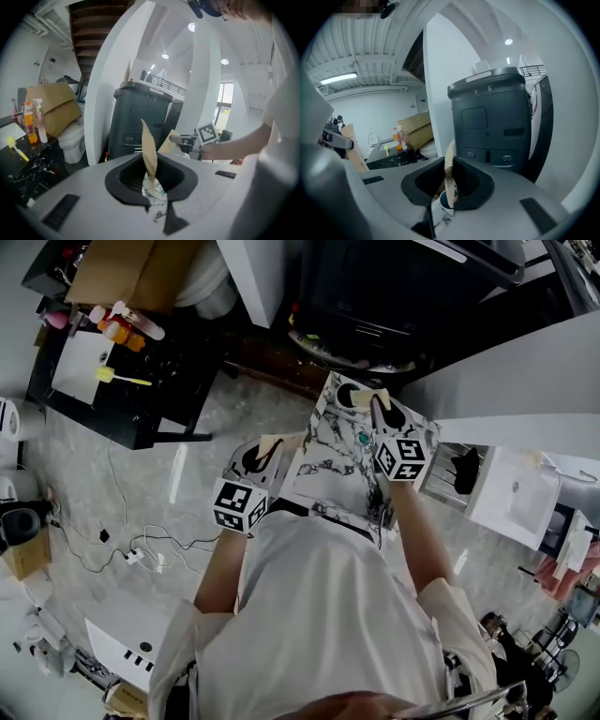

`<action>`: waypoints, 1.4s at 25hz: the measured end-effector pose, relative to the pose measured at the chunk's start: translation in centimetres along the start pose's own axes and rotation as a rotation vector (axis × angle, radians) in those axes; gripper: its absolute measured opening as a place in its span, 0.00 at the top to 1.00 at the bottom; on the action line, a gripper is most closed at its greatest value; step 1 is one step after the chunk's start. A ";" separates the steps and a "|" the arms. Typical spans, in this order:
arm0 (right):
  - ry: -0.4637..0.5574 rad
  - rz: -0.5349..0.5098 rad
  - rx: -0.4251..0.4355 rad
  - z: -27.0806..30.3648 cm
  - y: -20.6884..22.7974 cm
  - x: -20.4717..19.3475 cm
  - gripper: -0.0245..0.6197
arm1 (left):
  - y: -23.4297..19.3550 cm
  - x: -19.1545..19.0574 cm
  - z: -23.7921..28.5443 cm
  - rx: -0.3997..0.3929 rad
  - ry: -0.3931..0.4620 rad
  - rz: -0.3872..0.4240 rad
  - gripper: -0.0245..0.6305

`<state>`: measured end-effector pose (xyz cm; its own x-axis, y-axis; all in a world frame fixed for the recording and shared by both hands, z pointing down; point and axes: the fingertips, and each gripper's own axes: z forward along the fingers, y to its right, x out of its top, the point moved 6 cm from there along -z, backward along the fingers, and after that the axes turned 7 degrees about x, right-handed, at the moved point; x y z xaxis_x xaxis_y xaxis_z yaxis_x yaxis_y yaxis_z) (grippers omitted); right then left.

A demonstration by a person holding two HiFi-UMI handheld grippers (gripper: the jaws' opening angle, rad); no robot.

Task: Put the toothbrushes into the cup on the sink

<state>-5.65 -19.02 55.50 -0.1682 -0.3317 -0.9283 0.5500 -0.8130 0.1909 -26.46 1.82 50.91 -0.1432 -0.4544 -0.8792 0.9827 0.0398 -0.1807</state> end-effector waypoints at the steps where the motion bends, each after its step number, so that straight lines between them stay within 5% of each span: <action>1: -0.013 -0.005 -0.002 0.7 0.1 -0.5 0.85 | -0.2 0.0 0.1 -0.002 -0.002 -0.001 0.88; 17: -0.199 0.016 -0.060 5.8 0.9 -7.3 0.85 | -1.8 -1.0 1.5 -0.031 -0.040 -0.007 0.88; 21: -0.239 0.018 -0.068 6.2 1.1 -8.0 0.76 | -1.8 -1.1 1.5 -0.033 -0.041 -0.007 0.88; 35: -0.177 0.011 -0.057 2.5 -0.5 -5.3 0.70 | -0.2 -0.7 2.2 -0.076 -0.024 0.015 0.88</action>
<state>-7.10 -18.02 61.09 -0.3005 -0.4233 -0.8547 0.5969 -0.7824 0.1776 -26.30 0.12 52.52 -0.1252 -0.4742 -0.8715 0.9728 0.1137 -0.2016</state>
